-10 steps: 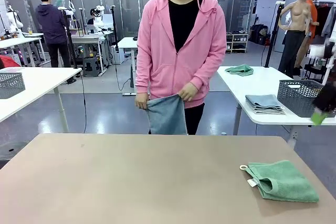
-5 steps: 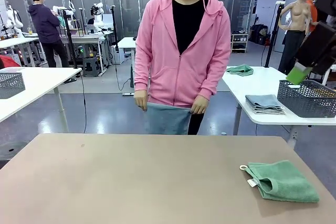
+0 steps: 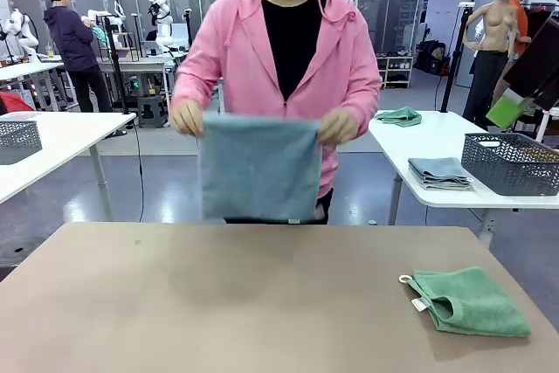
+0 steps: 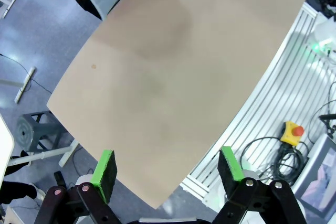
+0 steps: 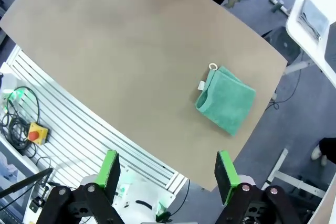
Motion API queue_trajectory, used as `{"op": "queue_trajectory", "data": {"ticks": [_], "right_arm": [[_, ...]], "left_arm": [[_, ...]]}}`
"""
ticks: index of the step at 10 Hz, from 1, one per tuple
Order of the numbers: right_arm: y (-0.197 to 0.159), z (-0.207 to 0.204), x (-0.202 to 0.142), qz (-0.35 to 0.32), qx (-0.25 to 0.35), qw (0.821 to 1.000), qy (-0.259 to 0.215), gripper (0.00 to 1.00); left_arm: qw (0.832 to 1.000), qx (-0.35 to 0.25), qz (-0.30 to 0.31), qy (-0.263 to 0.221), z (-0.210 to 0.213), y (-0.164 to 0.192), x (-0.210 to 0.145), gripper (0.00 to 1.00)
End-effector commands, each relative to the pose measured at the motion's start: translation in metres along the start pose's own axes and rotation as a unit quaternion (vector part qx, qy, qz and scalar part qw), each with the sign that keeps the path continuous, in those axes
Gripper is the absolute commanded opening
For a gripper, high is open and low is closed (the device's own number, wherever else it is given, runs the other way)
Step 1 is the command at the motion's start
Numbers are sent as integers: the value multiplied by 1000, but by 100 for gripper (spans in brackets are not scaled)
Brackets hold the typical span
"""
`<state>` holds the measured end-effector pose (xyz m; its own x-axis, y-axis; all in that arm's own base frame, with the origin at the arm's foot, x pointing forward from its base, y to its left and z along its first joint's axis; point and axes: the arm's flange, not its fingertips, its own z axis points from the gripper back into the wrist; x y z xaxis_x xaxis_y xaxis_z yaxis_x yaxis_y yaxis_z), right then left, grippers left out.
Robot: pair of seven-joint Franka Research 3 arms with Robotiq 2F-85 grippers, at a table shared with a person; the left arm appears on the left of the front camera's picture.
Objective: Fold the towels and place them in the basket.
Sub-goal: When a person lays out a Towel with hook on the table, fold it in half twice.
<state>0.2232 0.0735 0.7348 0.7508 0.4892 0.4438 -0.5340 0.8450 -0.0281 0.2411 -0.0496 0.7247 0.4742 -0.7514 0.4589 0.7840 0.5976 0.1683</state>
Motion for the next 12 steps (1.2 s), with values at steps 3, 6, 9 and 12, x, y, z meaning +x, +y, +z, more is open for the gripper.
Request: {"op": "queue_trajectory", "data": {"ticks": [3, 6, 9, 12], "right_arm": [[0, 0, 0, 0, 0, 1000, 0, 91], [0, 0, 0, 0, 0, 1000, 0, 91], [0, 0, 0, 0, 0, 1000, 0, 91], [0, 0, 0, 0, 0, 1000, 0, 91]], "left_arm": [[1000, 9, 4, 3, -1, -1, -1, 97], [1000, 9, 4, 3, -1, -1, -1, 97], [1000, 9, 4, 3, -1, -1, -1, 97], [1000, 9, 4, 3, -1, -1, -1, 97]]}}
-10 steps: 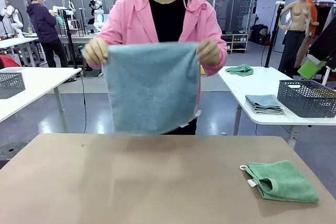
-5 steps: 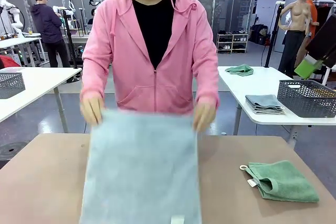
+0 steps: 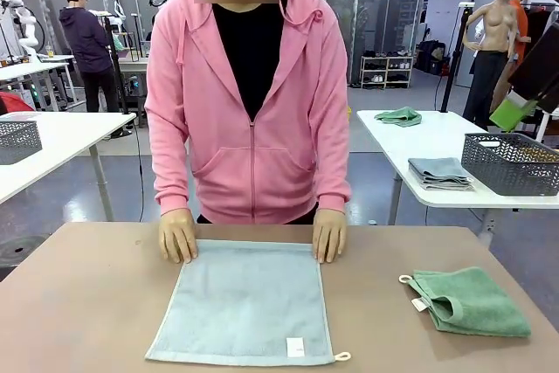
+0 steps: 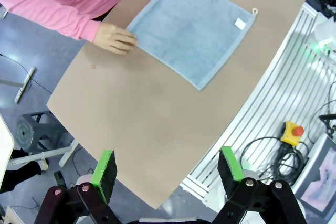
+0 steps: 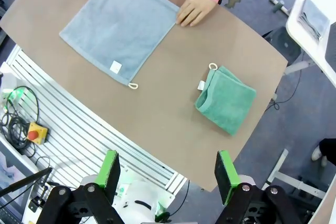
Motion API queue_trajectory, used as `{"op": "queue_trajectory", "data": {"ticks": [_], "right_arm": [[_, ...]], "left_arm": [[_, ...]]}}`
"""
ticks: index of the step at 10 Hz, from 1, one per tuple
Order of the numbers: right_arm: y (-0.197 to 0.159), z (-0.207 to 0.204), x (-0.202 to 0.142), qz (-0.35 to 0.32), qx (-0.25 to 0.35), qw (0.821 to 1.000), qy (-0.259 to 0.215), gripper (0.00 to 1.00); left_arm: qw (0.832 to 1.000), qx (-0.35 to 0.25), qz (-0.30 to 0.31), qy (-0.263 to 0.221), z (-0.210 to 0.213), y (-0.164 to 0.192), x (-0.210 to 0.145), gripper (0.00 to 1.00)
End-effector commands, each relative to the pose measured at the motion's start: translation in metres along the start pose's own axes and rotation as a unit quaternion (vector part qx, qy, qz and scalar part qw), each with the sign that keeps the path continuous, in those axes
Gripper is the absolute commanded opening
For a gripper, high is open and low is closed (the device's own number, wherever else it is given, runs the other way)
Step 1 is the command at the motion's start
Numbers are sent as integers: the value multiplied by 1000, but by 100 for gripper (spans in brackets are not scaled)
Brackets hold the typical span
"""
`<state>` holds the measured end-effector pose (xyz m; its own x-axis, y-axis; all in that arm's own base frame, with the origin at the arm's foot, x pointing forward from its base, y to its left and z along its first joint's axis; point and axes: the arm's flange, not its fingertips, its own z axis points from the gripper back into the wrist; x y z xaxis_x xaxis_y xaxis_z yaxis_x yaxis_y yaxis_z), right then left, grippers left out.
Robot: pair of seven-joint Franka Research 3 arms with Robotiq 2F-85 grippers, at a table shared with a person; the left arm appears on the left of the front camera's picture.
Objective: Fold the towels and place them in the basket.
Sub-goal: When a person lays out a Towel with hook on the table, fold it in half twice.
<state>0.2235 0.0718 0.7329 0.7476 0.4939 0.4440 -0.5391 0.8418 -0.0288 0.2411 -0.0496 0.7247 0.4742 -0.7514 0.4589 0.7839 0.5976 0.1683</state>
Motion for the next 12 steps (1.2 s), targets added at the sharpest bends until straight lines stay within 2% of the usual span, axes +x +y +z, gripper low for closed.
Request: {"op": "queue_trajectory", "data": {"ticks": [1, 12], "right_arm": [[2, 1, 2, -3, -1, 1000, 0, 91], [2, 1, 2, -3, -1, 1000, 0, 91]], "left_arm": [[1000, 9, 4, 3, -1, -1, -1, 97], [1000, 9, 4, 3, -1, -1, -1, 97]]}}
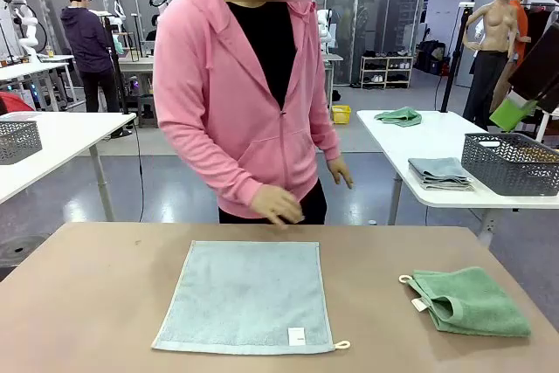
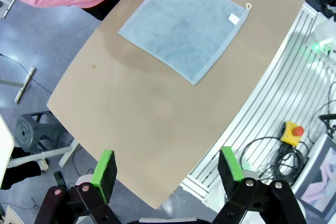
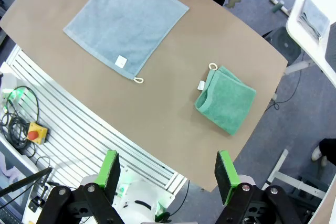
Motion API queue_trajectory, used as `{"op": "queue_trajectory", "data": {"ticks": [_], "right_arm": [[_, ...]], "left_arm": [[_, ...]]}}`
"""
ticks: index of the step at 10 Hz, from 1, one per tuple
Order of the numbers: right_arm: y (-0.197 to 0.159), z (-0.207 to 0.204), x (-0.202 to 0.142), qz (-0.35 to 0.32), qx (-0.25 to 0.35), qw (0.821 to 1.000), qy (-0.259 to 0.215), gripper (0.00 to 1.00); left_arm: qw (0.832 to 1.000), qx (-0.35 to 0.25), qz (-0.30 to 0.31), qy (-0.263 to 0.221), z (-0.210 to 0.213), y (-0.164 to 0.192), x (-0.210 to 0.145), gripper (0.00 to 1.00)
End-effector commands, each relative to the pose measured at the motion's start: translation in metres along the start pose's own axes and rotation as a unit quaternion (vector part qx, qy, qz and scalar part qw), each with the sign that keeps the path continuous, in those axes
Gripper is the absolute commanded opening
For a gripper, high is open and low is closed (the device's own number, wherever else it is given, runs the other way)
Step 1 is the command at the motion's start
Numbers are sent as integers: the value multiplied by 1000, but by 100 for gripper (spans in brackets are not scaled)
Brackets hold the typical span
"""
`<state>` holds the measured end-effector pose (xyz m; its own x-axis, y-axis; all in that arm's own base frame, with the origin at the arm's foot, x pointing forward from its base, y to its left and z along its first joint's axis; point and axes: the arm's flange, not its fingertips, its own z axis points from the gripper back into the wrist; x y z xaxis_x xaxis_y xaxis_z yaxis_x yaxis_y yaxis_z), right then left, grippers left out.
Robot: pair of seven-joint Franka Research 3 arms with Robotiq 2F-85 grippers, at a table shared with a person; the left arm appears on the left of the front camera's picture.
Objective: Fold the towels and place them in the basket.
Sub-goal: When a person lays out a Towel with hook on the table, fold it in half twice.
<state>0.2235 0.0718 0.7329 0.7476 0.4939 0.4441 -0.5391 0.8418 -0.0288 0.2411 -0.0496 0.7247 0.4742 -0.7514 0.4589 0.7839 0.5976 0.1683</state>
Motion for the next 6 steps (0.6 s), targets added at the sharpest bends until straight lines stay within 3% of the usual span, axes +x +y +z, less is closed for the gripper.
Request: {"op": "queue_trajectory", "data": {"ticks": [1, 3, 5, 6], "right_arm": [[0, 0, 0, 0, 0, 1000, 0, 91], [38, -12, 12, 164, -23, 986, 17, 91], [70, -36, 23, 281, -26, 959, 13, 91], [86, -67, 30, 314, -29, 948, 34, 91]], "left_arm": [[1000, 0, 0, 0, 0, 0, 0, 97], [984, 29, -163, 71, -29, -12, 37, 97], [947, 1, -303, 103, -65, -26, 66, 97], [930, -6, -350, 110, -94, -32, 79, 97]]}}
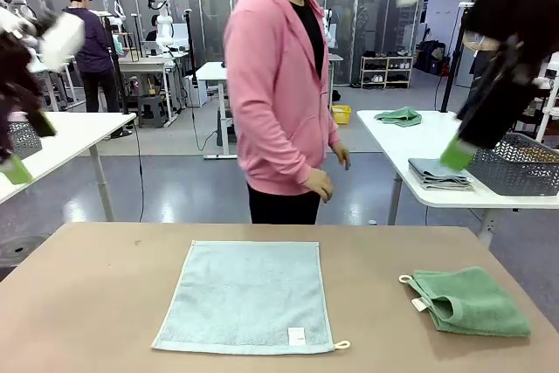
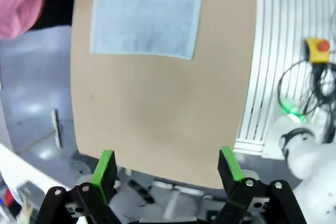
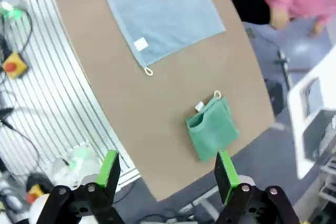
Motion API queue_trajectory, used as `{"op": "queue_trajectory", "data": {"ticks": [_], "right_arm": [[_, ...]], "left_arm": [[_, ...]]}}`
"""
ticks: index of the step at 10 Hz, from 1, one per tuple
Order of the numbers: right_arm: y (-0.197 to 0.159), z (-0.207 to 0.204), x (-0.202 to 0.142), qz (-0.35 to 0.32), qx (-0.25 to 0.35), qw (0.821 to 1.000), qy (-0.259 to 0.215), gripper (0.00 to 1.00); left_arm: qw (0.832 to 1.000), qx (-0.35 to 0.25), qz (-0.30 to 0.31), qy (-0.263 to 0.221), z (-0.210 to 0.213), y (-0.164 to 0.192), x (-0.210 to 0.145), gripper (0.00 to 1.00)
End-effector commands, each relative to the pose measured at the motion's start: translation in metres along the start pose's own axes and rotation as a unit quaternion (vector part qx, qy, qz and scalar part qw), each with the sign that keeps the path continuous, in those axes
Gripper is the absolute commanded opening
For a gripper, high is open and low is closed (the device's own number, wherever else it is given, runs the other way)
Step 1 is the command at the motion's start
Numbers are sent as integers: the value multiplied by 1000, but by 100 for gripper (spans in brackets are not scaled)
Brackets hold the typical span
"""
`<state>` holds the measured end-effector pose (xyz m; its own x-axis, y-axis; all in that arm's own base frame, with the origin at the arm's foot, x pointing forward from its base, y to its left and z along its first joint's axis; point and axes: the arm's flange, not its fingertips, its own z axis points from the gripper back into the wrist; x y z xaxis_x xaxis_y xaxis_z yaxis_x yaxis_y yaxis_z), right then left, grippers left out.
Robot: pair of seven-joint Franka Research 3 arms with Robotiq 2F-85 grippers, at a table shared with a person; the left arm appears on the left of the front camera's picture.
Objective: Fold the towels and place them in the basket.
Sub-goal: When a person lays out a Towel with hook on the table, fold it in half twice.
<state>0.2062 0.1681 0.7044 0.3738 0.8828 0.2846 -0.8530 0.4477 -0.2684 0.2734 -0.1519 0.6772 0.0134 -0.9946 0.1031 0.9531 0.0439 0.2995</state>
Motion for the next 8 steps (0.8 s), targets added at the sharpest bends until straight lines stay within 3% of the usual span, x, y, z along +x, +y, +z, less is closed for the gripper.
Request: {"op": "queue_trajectory", "data": {"ticks": [1, 5, 6, 7, 8], "right_arm": [[-3, -58, 16, 50, -9, 999, 8, 91], [16, -173, 24, 86, 56, 993, 50, 91], [15, -190, 18, 83, 80, 993, 29, 91], [17, -205, 13, 110, 84, 990, 36, 91], [16, -212, 10, 129, 95, 987, 32, 91]], "left_arm": [[996, 11, -89, -9, -33, 18, 15, 97], [987, -22, -142, -70, -142, 10, 30, 97], [987, -36, -139, -69, -156, 4, 27, 97], [988, -49, -131, -59, -166, -1, 27, 97], [994, -63, -75, -51, -170, -3, 31, 97]]}}
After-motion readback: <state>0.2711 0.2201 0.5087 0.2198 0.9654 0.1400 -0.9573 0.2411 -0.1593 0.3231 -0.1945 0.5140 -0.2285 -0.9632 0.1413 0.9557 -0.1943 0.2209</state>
